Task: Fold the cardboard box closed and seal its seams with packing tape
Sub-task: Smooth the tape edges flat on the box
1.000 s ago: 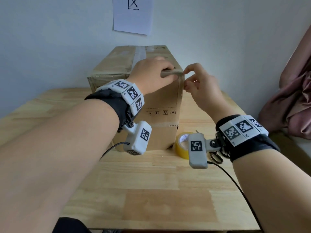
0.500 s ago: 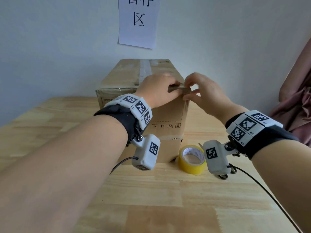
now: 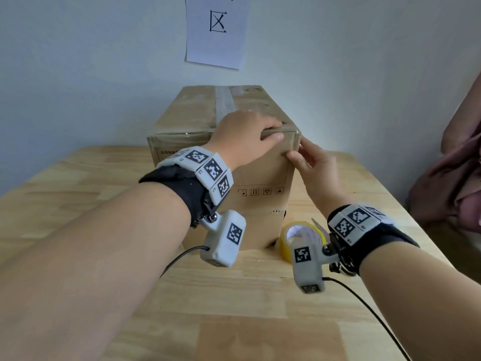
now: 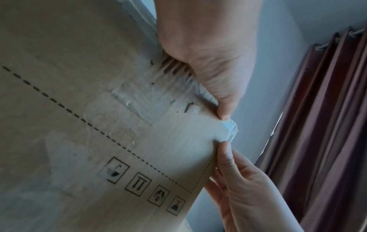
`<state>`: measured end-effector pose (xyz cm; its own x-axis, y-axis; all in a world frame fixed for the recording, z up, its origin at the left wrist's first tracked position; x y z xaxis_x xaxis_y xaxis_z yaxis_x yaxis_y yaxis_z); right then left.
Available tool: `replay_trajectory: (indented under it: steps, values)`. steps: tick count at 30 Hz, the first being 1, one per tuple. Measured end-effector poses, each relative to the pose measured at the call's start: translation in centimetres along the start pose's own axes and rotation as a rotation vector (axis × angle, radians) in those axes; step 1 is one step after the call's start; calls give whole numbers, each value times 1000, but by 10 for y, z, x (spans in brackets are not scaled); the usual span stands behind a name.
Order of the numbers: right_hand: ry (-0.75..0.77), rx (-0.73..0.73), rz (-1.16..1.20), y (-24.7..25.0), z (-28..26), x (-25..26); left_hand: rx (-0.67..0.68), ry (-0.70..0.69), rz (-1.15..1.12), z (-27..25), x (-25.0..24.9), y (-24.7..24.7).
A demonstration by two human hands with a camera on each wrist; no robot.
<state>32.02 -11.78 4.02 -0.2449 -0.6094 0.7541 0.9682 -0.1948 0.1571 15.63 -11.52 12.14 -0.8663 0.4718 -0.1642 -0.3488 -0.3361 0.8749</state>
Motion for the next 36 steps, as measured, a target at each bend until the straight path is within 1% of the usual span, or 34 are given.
replay_trajectory:
  steps: [2, 4, 5, 6, 7, 8, 10, 12, 15, 18, 19, 21, 24, 25, 28, 31, 32, 34, 35, 36]
  values:
    - [-1, 112, -183, 0, 2, -2, -5, -5, 15, 1, 1, -2]
    - [-34, 177, -327, -2, 7, 0, -19, -3, 17, 2, 3, -3]
    - [-31, 184, -379, -3, 8, 0, -24, -1, 13, 2, 4, -4]
    - [-4, 159, -419, -3, 8, 2, -25, 3, 7, 2, 4, -4]
    - [22, 101, -454, -3, 8, 4, -23, 6, 0, 3, 5, -5]
    - [30, 10, -456, -1, 5, 6, -19, 8, -7, 3, 5, -5]
    - [-51, -145, -354, -1, -2, 10, -20, 5, -14, 2, 6, -5]
    - [-154, -199, -244, -5, -9, 8, -25, 1, -10, 2, 6, -6]
    - [-267, -167, -184, -10, -25, 3, -26, 10, -2, 2, 6, -7]
    - [-361, -33, -220, -9, -41, -7, -39, 10, 8, 2, 6, -8]
    - [-370, -18, -230, -7, -42, -5, -39, 6, 12, 2, 6, -8]
    - [-312, -44, -258, -5, -32, 3, -34, -4, 23, 1, 6, -9]
    - [-144, -77, -288, -5, -8, 19, -25, -20, 40, 2, 7, -11]
    - [-133, -87, -311, -8, -5, 21, -23, -23, 45, 2, 7, -12]
    - [-219, -65, -328, -9, -17, 6, -28, -40, 46, 0, 9, -13]
    - [-306, 32, -433, -6, -27, -2, -58, -78, 109, -3, 4, -14]
    - [-282, 10, -415, -5, -24, 4, -48, -78, 126, -3, 2, -14]
    - [-138, -16, -316, -4, -9, 27, -22, -79, 174, -3, -1, -12]
    - [-53, 27, -335, -6, 0, 39, -8, -90, 211, -3, -2, -11]
    - [2, 103, -403, -9, 7, 47, 13, -103, 249, -4, -2, -10]
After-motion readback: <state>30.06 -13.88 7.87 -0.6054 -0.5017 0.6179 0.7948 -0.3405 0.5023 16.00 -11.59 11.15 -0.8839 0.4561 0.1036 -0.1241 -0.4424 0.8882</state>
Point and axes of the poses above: each hand's wrist, its own z-axis towards the middle knuckle, its own y-axis out of the back of the hand, x = y × z, the point moved 1 cm from there along z, towards the middle knuckle, and after that the axes turned 7 degrees about y, right-handed, at the moved point
